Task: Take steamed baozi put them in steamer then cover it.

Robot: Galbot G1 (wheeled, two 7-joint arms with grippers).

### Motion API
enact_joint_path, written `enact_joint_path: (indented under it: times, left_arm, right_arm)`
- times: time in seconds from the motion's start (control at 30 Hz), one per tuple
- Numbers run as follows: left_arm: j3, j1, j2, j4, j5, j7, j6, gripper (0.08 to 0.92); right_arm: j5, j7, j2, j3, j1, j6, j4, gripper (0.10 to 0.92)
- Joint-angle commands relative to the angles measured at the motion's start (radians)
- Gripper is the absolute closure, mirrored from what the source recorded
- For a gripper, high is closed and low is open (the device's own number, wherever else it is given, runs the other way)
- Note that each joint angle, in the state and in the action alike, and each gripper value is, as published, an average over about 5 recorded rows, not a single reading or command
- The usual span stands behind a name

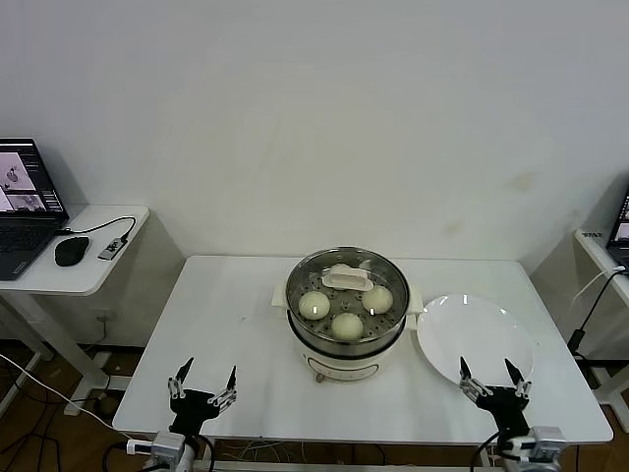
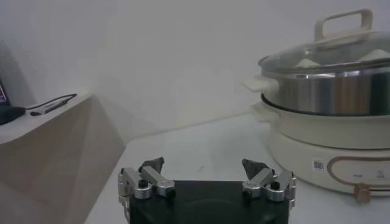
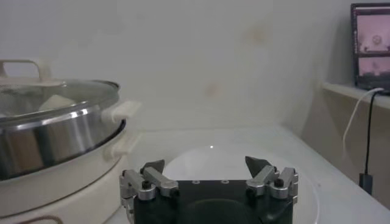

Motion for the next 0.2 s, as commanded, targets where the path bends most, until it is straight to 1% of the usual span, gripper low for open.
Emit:
enact_joint_path:
  times: [0.03, 0.2]
  left_arm:
    - [-0.004, 0.002, -0.001, 0.002, -0.001, -0.001, -0.001, 0.177]
    - [-0.007, 0.002, -0.001, 0.002, -0.001, 0.000, -0.002, 0.177]
  right_arm:
    - [-0.026, -0.016, 0.002, 0.001, 0.005, 0.016, -0.011, 0.203]
    - [-0.031, -0.016, 0.004, -0.002, 0.009, 0.020, -0.015, 0.203]
